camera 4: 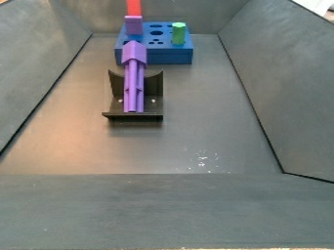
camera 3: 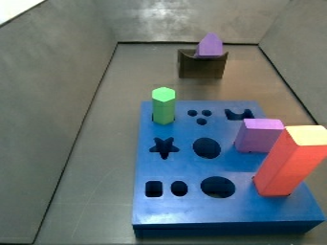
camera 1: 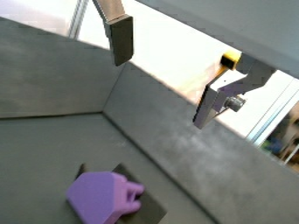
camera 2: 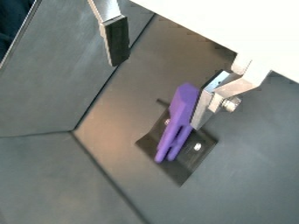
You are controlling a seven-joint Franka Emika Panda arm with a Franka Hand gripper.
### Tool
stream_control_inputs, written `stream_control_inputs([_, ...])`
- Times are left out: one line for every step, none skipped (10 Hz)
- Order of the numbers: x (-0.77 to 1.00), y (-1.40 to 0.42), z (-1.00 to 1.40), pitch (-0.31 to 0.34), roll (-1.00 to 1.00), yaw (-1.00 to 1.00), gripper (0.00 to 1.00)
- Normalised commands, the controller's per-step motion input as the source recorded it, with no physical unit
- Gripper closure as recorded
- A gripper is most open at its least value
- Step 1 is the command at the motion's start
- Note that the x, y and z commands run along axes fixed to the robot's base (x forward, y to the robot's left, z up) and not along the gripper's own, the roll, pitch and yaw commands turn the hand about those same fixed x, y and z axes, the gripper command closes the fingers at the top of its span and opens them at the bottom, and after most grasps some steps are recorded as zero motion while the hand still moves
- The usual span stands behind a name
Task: Pick up the 3 prong object. Move up. Place the 3 prong object on the fixture. Regrasp the 3 prong object. Move to above the board. Insert the 3 prong object.
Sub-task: Regrasp the 3 prong object.
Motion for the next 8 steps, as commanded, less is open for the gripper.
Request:
stream_control_inputs([0.12,-0.05,-0.01,0.226,0.95,0.17,0.00])
stream_control_inputs([0.11,-0.05,-0.01,0.217,0.83,0.19,0.00])
stream_control_inputs([0.12,-0.06,-0.01,0.182,0.60,0.22,0.00])
stream_control_inputs([0.11,-0.06,-0.01,0.158,0.42,0.23,0.00])
stream_control_inputs([0.11,-0.04,0.00,0.112,0.25,0.24,0.00])
stream_control_inputs([0.10,-0.04,0.00,0.085,0.21,0.24,0.00])
stream_control_inputs([0.10,-0.05,-0.01,0.035,0.18,0.23,0.00])
stream_control_inputs([0.10,-0.05,-0.01,0.029,0.17,0.22,0.00])
